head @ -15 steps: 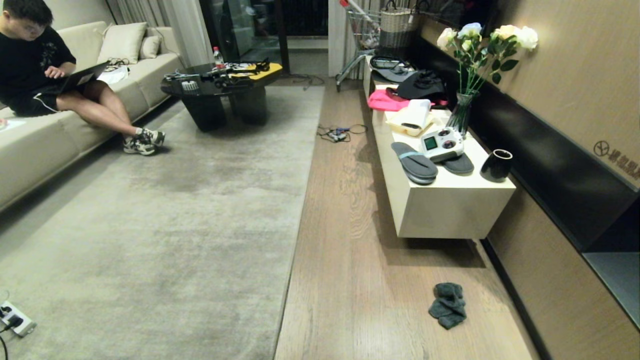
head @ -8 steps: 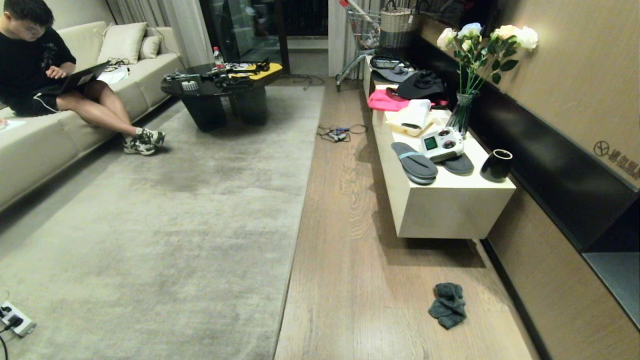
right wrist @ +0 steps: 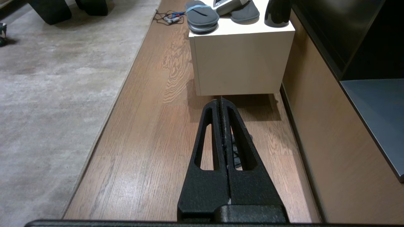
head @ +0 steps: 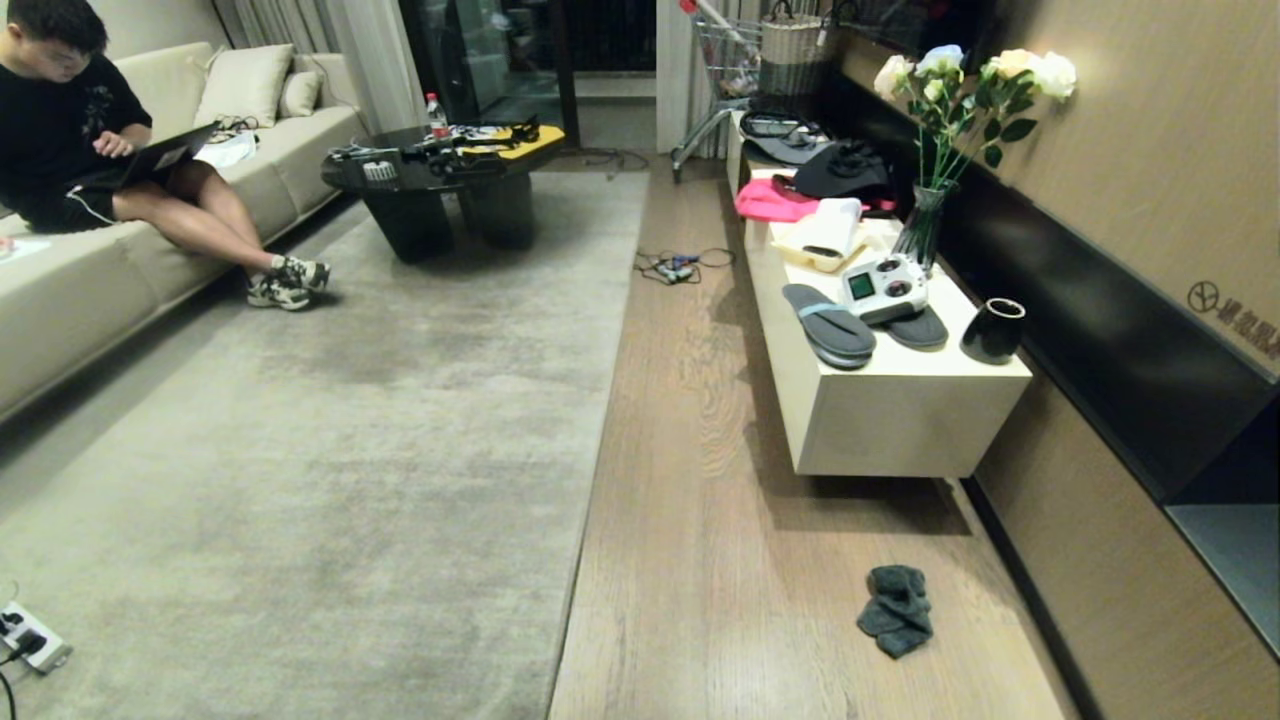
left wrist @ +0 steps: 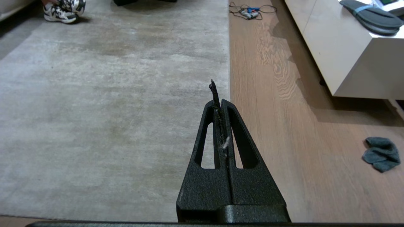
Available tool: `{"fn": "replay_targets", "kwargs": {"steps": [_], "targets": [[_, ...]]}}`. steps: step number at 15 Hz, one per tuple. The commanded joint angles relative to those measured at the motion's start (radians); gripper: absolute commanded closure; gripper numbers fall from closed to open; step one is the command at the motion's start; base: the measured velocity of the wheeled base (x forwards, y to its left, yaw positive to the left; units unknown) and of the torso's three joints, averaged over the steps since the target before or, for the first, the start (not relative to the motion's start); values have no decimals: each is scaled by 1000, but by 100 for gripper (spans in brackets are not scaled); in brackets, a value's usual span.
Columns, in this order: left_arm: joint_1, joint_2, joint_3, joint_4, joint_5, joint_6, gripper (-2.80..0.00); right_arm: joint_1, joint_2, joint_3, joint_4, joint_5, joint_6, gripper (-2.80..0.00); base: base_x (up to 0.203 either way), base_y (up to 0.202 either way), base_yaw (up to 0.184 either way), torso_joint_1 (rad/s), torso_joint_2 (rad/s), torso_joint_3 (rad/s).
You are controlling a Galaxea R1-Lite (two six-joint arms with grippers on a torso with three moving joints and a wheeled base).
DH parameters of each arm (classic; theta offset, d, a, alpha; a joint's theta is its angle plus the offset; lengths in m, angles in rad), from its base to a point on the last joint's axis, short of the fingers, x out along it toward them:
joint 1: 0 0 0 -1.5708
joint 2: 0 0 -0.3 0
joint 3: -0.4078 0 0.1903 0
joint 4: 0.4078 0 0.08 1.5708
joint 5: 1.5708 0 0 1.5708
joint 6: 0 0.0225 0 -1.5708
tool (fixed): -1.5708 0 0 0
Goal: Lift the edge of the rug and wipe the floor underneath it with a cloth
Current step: Pick up the rag
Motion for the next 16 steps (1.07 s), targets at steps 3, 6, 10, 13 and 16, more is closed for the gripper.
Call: {"fn": "replay_targets", "kwargs": {"steps": [3,6,10,13,16], "targets": [[0,2,0,0,7,-9,0,0,0,0,0,0,0,0,0,0,0,1,2,-131],[1,2,0,0,8,-10,0,0,0,0,0,-1,0,0,0,0,0,3,3,-188],[-1,2,0,0,11,-15,0,0,0,0,0,0,0,0,0,0,0,4,6,-195],[1,2,0,1,12,-15,0,0,0,0,0,0,0,0,0,0,0,5,4,-197],[1,2,0,1,12,-15,0,0,0,0,0,0,0,0,0,0,0,6,2,-198]]}}
